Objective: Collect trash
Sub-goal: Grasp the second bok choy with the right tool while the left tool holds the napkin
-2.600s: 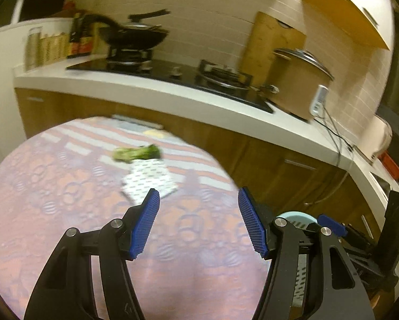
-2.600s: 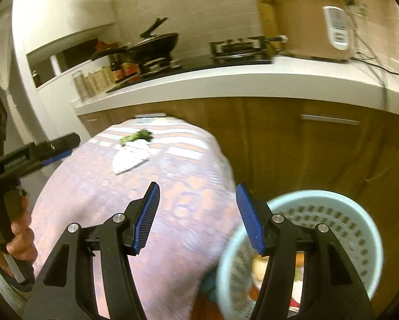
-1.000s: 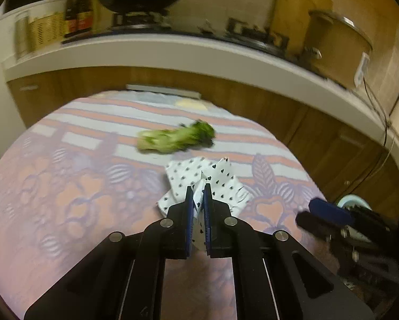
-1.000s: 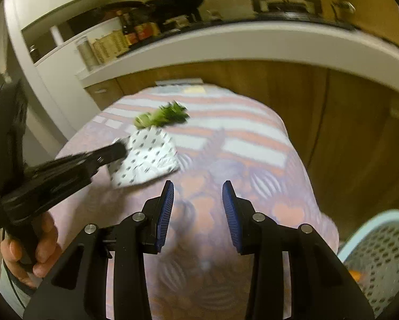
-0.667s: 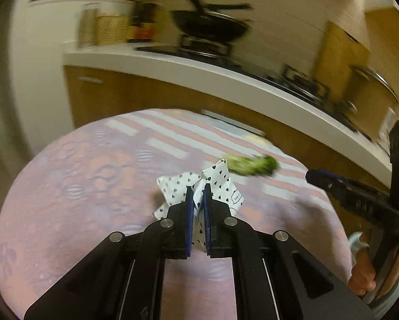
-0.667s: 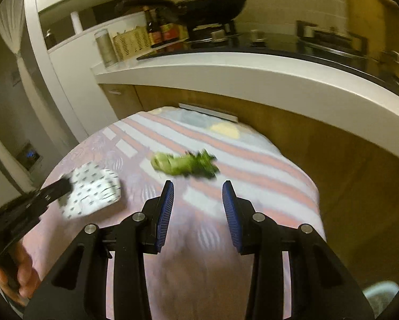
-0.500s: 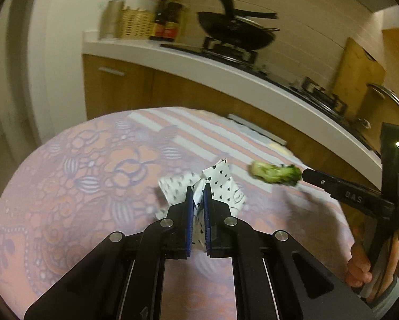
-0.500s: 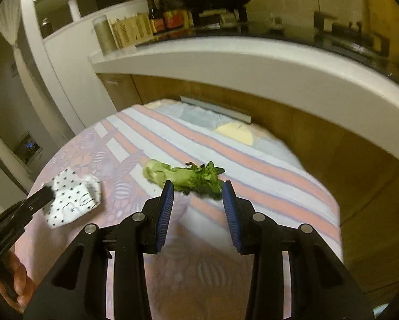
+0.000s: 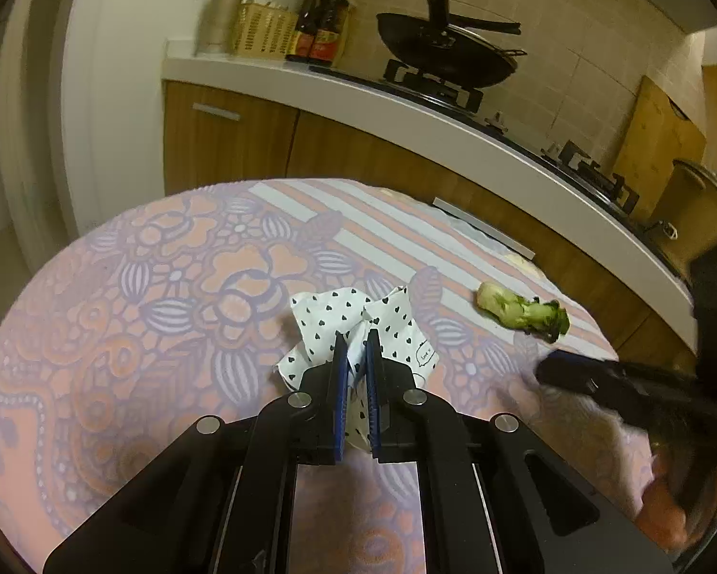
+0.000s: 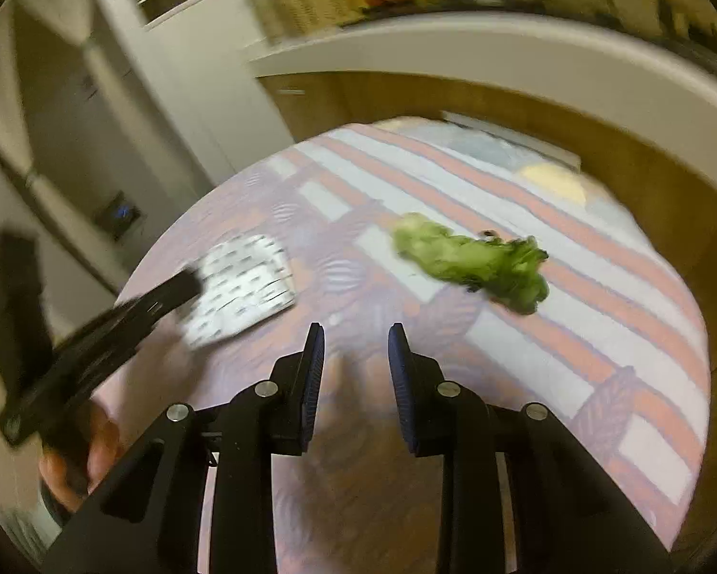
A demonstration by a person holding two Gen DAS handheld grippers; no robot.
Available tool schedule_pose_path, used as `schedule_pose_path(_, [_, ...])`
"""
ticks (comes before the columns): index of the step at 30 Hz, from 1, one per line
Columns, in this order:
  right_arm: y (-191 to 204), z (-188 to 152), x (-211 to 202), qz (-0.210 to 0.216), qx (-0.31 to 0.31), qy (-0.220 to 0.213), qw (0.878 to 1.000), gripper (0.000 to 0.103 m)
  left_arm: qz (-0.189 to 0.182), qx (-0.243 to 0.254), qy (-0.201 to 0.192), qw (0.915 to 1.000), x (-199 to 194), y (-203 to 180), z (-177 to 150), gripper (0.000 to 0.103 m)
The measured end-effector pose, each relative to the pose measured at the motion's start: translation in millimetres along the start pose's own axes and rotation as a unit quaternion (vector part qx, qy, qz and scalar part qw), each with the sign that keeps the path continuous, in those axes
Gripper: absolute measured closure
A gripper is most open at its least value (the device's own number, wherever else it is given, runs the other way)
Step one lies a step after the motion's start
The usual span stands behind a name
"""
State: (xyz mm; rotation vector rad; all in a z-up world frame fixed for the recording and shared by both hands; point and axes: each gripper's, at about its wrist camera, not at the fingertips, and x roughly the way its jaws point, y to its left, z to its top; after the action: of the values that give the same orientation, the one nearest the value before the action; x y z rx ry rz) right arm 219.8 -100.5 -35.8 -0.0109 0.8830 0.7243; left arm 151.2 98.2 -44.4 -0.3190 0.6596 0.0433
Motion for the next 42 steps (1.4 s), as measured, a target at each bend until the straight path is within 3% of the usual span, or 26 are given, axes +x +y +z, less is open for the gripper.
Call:
schedule_pose_path(4, [-2.3, 11.0, -15.0, -0.051, -0.033, -0.026, 0.998, 0.076, -0.005, -0.004, 0.000, 1.0000, -0.4, 0.0, -0.4, 0.098])
schedule_pose_path(5, [-7.8, 19.7, -10.8, -0.085, -0.049, -0.027, 0.995, 0.069, -0.005, -0.001, -0.002, 1.0000, -0.9, -1.4, -0.8, 0.098])
schedule_pose_path(6, [-11.6, 23.5, -7.1, -0.103, -0.060, -0.025, 0.993, 0.049, -0.005, 0.003, -0.003, 1.0000, -1.1, -3.0, -1.4, 0.098])
schedule_pose_path(8, [-20.7, 32.1, 7.2, -0.129, -0.093, -0.020, 0.987, 0.035, -0.002, 0.007, -0.003, 1.0000, -0.9, -4.5, -2.3, 0.098])
schedule_pose_path(12, [-34.5, 39.0, 33.3, -0.114, -0.113, 0.010, 0.987, 0.035, -0.006, 0.004, -0.002, 1.0000, -0.6, -3.6, -2.1, 0.098])
schedule_pose_path(17, [-24.6, 39.0, 54.6, -0.120, -0.155, 0.039, 0.980, 0.035, -0.005, 0.012, 0.000, 0.9999, 0.7, -7.4, -2.8, 0.098])
schedule_pose_path(19, [-23.0, 38.8, 54.5, -0.120, -0.155, 0.039, 0.980, 0.039, -0.003, 0.018, 0.001, 0.9998, 0.9, -9.4, -4.0, 0.098])
schedule_pose_path(21, [-23.8, 37.8, 51.1, -0.114, -0.146, 0.032, 0.982, 0.062, -0.001, 0.021, -0.002, 0.9998, 0.0, -11.1, -4.3, 0.098])
schedule_pose_path(22, [-26.6, 35.7, 48.4, -0.109, -0.141, 0.030, 0.983, 0.064, 0.000, 0.022, -0.003, 0.9998, -0.4, -11.6, -4.3, 0.098])
schedule_pose_path(24, [-28.0, 31.0, 38.9, -0.104, -0.134, 0.021, 0.985, 0.082, 0.002, 0.023, -0.002, 0.9997, -0.6, -12.1, -3.7, 0.098])
schedule_pose_path(25, [-27.6, 27.0, 31.5, -0.101, -0.128, 0.015, 0.986, 0.084, 0.003, 0.023, -0.003, 0.9997, -0.8, -12.0, -3.5, 0.098])
schedule_pose_path(42, [-40.9, -38.9, -85.9, -0.088, -0.030, -0.087, 0.992, 0.086, -0.066, 0.046, -0.025, 0.9965, -58.1, -72.8, -1.6, 0.098])
